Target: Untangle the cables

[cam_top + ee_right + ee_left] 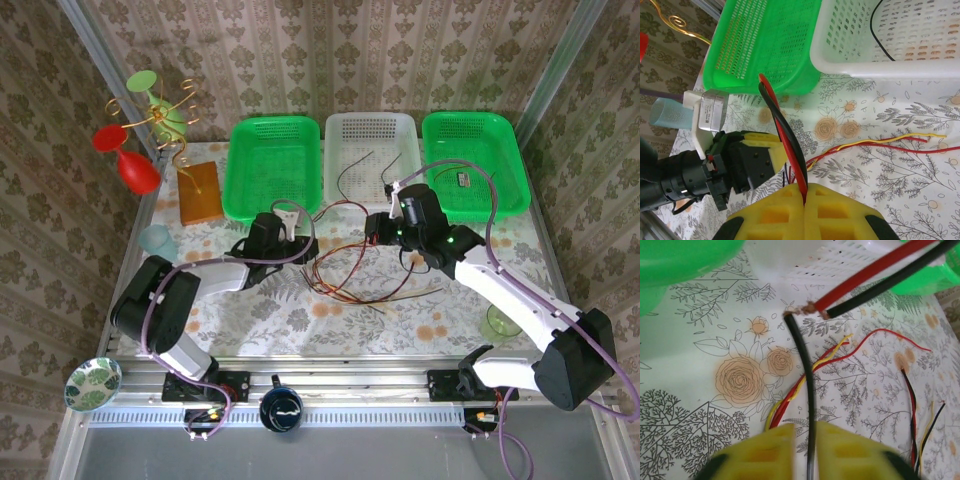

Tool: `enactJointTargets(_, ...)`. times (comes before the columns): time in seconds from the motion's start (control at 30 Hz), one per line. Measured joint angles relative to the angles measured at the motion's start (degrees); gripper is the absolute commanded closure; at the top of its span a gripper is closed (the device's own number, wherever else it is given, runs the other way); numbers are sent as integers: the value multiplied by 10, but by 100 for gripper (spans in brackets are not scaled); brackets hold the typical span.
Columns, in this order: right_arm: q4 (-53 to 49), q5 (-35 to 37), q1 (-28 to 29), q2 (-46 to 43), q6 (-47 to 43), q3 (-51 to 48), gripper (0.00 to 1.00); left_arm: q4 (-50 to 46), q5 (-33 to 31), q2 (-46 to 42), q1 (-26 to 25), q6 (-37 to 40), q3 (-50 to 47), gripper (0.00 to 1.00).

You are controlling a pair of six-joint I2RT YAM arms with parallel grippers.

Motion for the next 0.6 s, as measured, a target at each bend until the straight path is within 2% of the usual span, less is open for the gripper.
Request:
enactJointTargets(0.33,-30,13,-14,-21,-18,55,100,-4,-29,0,-1,4,0,100)
enactJointTargets(0.6,-64,39,-51,-75,-42,92,100,-15,-38,0,-1,4,0,100)
